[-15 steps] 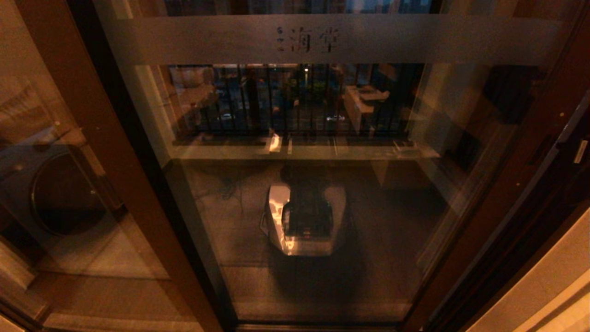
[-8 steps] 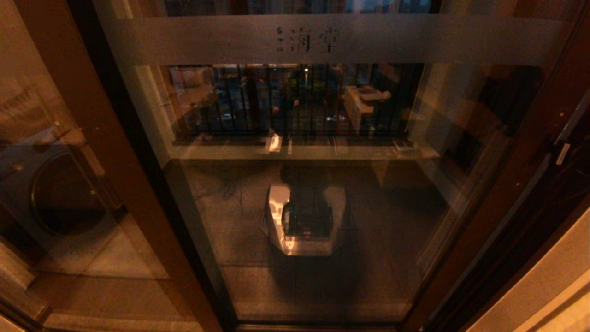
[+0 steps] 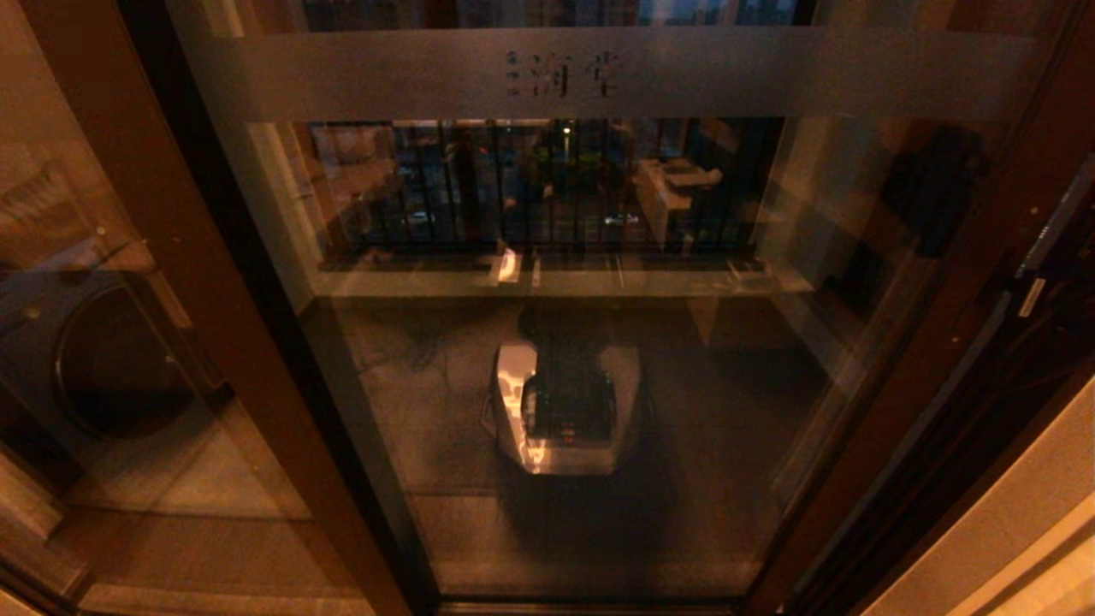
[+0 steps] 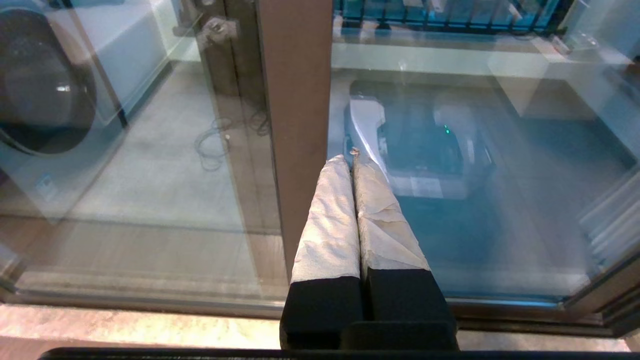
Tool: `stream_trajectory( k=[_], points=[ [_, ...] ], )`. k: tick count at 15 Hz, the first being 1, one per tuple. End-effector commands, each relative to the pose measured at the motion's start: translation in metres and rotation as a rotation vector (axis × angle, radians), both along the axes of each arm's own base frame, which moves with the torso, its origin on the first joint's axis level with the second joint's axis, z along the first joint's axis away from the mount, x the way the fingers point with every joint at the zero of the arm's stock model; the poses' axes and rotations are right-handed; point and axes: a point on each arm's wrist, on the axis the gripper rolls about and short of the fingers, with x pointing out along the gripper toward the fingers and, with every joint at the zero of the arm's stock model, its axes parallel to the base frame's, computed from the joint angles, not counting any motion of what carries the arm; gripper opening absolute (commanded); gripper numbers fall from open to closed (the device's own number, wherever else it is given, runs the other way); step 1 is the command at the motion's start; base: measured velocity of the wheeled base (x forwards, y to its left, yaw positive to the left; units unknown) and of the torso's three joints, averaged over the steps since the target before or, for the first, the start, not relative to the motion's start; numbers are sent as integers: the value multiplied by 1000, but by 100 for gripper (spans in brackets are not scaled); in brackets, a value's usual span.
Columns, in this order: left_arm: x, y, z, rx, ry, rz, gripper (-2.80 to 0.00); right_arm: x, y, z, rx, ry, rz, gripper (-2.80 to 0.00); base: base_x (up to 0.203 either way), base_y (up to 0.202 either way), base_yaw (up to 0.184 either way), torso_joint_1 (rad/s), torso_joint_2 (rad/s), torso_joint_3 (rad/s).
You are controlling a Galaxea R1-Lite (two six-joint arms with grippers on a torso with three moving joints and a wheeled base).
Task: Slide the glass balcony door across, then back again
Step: Open the slid door
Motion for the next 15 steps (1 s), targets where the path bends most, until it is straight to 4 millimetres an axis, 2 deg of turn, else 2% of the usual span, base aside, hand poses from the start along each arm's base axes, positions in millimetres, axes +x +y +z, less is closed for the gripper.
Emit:
stream_trajectory(
  k=[1,11,15],
  points=[
    [0,0,0,0,0,0,-280,-3,7,3,-1,-8,26,-280,0,0,0,0,0,0],
    [0,0,0,0,0,0,-280,-3,20,1,2,3,59,-280,0,0,0,0,0,0],
    [0,0,0,0,0,0,-280,-9,39,-1,5,16,104,-280,0,0,0,0,0,0]
  ],
)
